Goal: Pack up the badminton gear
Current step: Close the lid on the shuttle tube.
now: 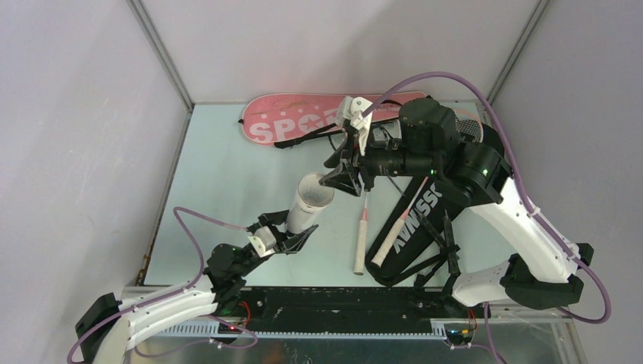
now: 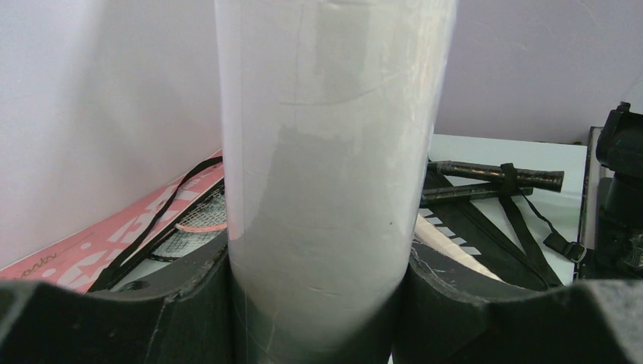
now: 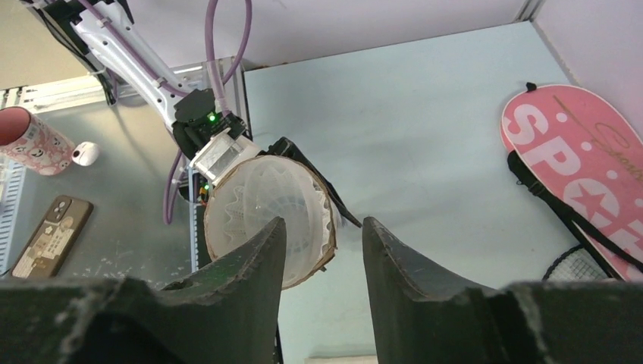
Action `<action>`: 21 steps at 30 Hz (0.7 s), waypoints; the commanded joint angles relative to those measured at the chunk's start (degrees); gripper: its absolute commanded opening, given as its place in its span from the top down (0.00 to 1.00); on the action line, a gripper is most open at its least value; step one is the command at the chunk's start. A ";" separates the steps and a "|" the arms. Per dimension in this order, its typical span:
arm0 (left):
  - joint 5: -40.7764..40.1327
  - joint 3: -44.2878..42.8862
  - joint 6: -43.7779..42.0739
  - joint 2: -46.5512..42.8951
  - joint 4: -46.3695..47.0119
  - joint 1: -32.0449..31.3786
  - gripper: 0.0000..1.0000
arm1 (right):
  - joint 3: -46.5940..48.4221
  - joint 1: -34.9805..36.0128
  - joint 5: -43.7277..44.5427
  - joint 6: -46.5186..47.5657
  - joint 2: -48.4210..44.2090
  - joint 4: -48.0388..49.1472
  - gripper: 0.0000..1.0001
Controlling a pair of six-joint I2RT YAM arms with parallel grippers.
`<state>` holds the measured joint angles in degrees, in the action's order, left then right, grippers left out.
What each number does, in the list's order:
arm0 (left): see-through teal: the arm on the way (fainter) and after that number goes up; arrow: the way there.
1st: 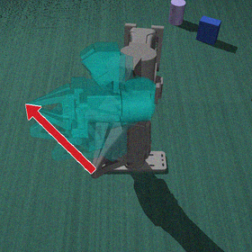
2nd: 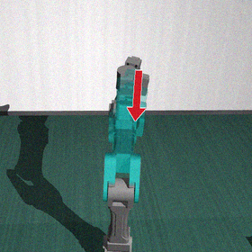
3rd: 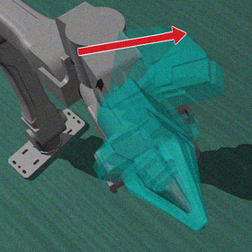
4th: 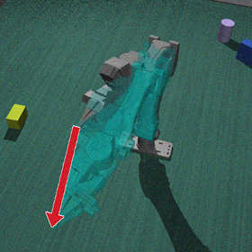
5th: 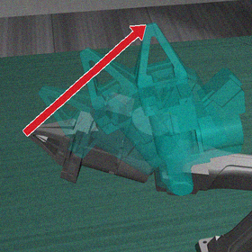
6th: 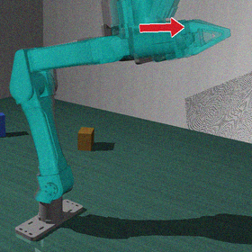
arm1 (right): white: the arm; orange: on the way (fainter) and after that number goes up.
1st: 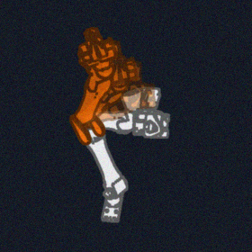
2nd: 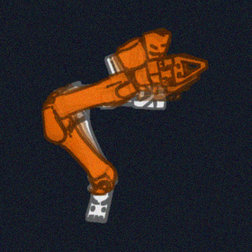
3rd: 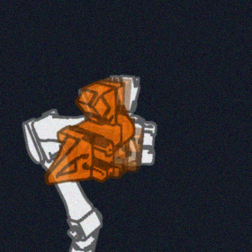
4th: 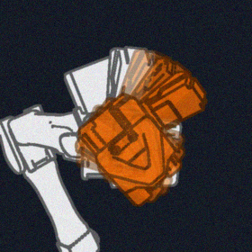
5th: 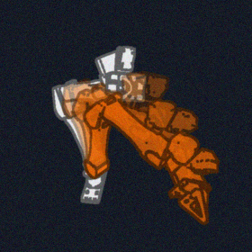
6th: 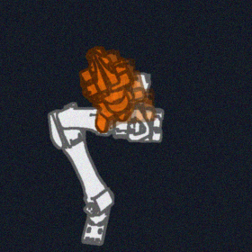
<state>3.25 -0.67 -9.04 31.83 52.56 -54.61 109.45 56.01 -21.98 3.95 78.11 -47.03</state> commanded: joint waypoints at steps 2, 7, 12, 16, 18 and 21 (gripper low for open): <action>0.83 1.11 -0.02 -0.24 3.69 -0.06 0.89 | 1.99 -0.29 -2.80 -0.07 0.39 -0.63 0.65; 0.87 1.10 -0.17 0.21 3.69 -0.08 0.89 | 2.17 -0.29 -3.30 -0.91 -0.18 0.69 0.86; 0.65 1.44 -0.86 0.08 3.85 -0.06 0.89 | 2.28 -0.39 -2.79 -4.28 -1.51 2.19 0.98; 1.51 1.74 -1.08 -0.31 4.00 -0.06 0.87 | 2.07 -0.58 -2.76 -9.97 -2.64 3.35 1.00; 1.85 1.92 -1.21 -0.44 3.97 -0.06 0.87 | 2.23 -0.93 -2.74 -12.99 -2.73 3.72 1.00; 2.00 2.11 -1.23 -0.52 4.21 -0.06 0.84 | 2.17 -2.18 -3.22 -16.42 -3.07 4.82 1.00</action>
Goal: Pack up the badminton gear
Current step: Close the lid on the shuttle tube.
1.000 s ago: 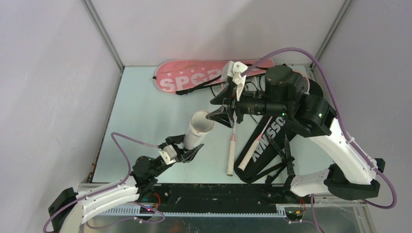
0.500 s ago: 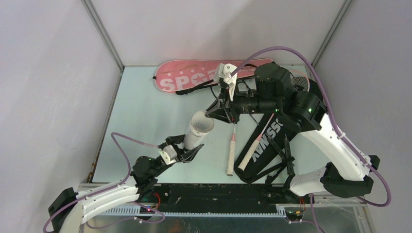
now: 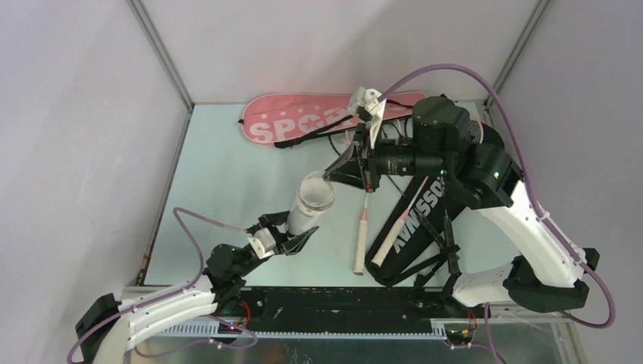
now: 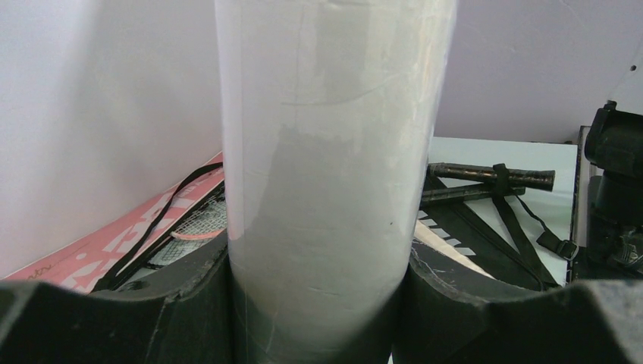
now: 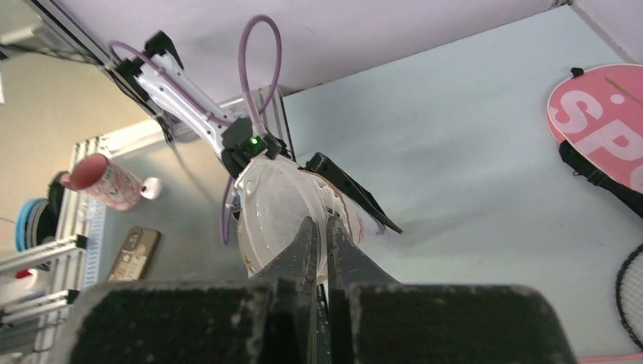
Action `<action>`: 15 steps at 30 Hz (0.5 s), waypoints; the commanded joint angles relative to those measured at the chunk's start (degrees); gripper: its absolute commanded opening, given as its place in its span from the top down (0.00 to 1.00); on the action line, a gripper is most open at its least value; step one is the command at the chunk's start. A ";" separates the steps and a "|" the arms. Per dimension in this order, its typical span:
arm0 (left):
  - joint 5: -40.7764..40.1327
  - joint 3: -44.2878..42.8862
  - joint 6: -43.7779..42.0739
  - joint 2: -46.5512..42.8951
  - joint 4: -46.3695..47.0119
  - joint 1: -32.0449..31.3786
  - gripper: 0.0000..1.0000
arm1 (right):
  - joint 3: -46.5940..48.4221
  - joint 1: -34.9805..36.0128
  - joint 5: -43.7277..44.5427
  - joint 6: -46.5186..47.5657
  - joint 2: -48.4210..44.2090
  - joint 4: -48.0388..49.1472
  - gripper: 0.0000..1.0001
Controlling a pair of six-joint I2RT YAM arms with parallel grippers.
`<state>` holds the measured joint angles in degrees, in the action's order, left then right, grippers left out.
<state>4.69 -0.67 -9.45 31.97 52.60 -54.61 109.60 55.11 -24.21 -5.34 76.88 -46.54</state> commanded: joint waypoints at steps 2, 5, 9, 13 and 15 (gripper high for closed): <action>0.54 2.18 -0.56 -0.84 4.35 -0.06 0.79 | 2.46 -2.12 -2.96 -8.76 -1.56 3.75 1.00; 0.29 2.33 -0.32 -1.22 4.27 -0.06 0.71 | 3.30 -2.76 -5.57 -11.64 -0.06 2.25 1.00; 0.12 2.38 -0.04 -1.51 4.18 -0.06 0.67 | 4.41 -2.88 -5.51 -13.16 2.05 -0.67 1.00; 0.31 2.42 0.03 -1.72 3.91 -0.06 0.62 | 5.27 -3.56 -5.51 -13.98 3.51 -3.27 1.00; 0.37 2.42 0.05 -1.81 3.83 -0.06 0.59 | 5.46 -3.68 -4.95 -14.02 3.98 -4.12 1.00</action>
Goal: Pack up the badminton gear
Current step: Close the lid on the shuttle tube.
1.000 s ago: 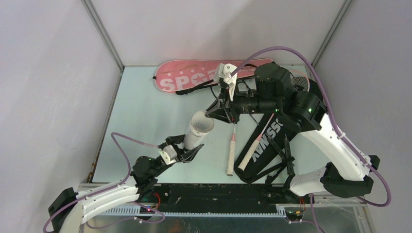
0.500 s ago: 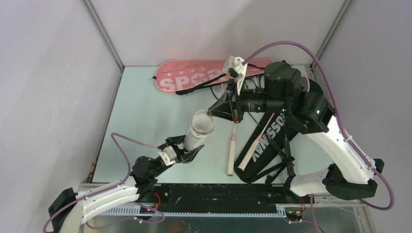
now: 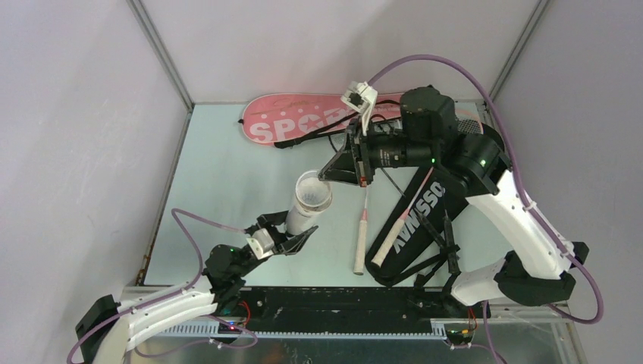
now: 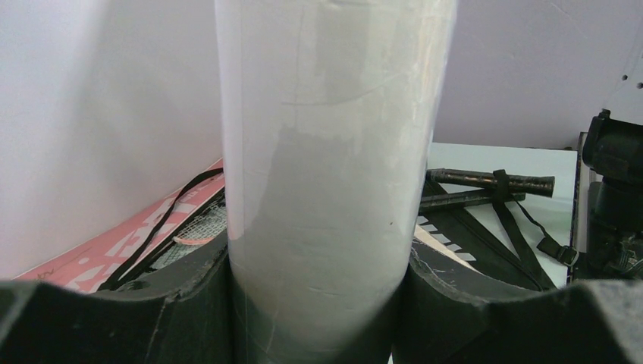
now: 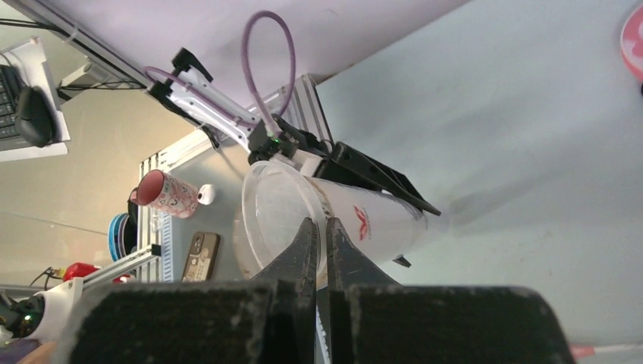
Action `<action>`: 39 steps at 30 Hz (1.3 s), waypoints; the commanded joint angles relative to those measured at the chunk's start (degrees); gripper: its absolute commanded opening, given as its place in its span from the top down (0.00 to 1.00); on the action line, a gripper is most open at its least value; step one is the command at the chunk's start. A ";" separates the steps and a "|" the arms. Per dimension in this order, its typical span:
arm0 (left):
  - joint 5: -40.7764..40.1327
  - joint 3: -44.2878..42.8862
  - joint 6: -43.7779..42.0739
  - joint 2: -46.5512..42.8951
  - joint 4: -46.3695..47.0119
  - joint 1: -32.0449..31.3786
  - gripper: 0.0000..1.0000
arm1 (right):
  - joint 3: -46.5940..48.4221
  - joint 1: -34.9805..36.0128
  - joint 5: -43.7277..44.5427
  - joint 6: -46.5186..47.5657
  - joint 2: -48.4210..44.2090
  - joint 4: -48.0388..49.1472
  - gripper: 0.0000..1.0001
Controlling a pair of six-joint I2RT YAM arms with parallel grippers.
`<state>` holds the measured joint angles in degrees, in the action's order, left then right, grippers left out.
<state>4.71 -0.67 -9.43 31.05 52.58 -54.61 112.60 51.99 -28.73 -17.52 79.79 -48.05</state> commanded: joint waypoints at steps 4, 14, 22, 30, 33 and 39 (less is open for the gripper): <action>0.34 2.42 0.12 -0.86 3.70 -0.06 0.55 | 3.66 -0.73 0.60 -1.77 2.38 -4.43 1.00; -0.05 2.42 0.15 -0.41 3.79 -0.06 0.54 | 11.73 -0.11 2.99 0.54 8.70 -13.55 0.93; 0.19 2.31 0.38 0.10 4.11 -0.06 0.54 | 14.35 0.05 8.70 2.70 8.37 -13.85 0.70; 0.61 2.16 0.42 0.54 4.42 -0.06 0.54 | 15.49 -0.10 9.19 4.49 7.53 -12.96 0.62; 0.80 2.16 0.42 0.67 4.46 -0.06 0.55 | 15.59 0.02 9.22 4.82 7.58 -12.74 0.61; 0.68 2.16 0.46 0.61 4.46 -0.06 0.55 | 16.35 0.08 10.06 5.92 7.95 -13.01 0.58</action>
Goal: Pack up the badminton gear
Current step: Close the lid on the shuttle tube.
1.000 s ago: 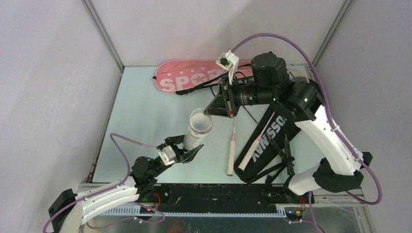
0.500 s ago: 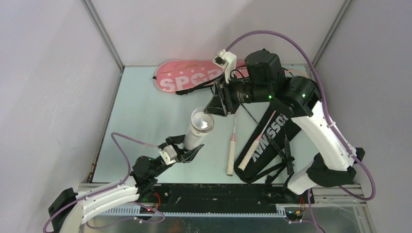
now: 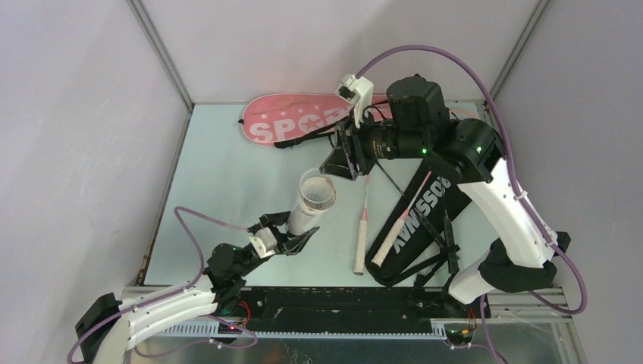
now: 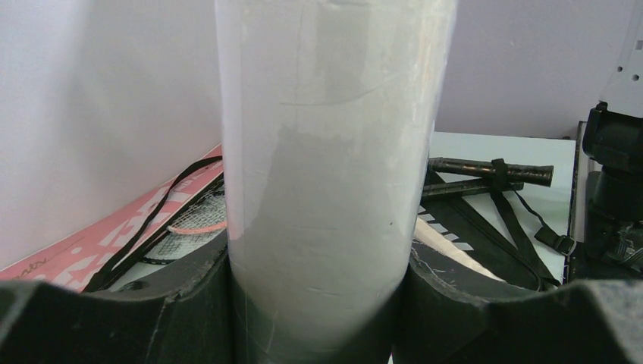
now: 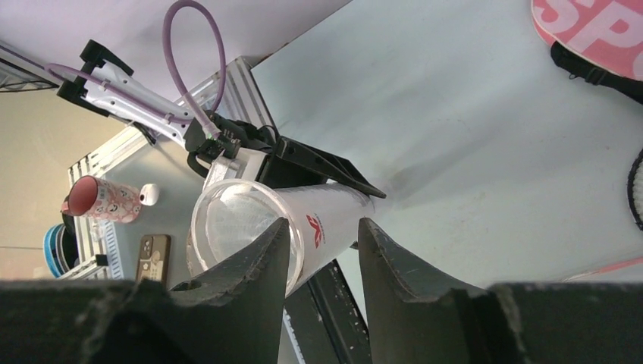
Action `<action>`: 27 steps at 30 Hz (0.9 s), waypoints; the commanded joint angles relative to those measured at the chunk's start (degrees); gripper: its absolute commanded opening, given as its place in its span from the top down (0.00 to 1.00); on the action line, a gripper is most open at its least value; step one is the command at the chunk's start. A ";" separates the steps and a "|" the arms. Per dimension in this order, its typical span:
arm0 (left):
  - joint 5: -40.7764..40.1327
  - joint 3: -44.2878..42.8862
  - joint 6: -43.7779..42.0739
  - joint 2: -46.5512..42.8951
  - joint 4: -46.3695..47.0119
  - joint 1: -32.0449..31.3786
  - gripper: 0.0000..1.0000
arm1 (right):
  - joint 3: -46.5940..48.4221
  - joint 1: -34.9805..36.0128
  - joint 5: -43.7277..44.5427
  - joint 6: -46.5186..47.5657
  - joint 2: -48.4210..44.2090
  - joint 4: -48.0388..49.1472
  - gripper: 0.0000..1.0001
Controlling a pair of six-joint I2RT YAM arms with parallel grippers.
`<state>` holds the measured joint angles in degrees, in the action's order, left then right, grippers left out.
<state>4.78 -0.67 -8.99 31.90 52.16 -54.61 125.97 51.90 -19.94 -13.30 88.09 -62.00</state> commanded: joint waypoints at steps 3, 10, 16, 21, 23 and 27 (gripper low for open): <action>0.38 2.20 0.11 -0.30 4.82 -0.06 0.55 | 3.13 0.22 1.84 3.73 -0.53 1.16 0.58; 0.34 2.09 0.19 -0.23 4.80 -0.06 0.55 | 3.13 1.14 1.70 6.82 0.30 0.51 0.52; 0.59 1.90 0.19 0.48 4.70 -0.06 0.55 | 2.92 2.72 1.20 9.28 0.89 3.76 0.52; 0.45 1.76 0.22 0.43 4.45 -0.06 0.56 | 2.08 4.14 -1.16 11.38 0.62 3.96 0.57; 0.45 1.84 0.25 0.25 4.44 -0.06 0.56 | 1.48 4.65 -1.67 12.18 0.49 3.91 0.57; 0.35 1.88 0.37 0.19 4.44 -0.06 0.56 | 1.05 5.10 -1.89 13.10 0.69 4.17 0.58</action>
<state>4.75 -0.67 -8.97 32.69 52.16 -54.61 126.87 56.38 -20.62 -2.46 88.77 -60.29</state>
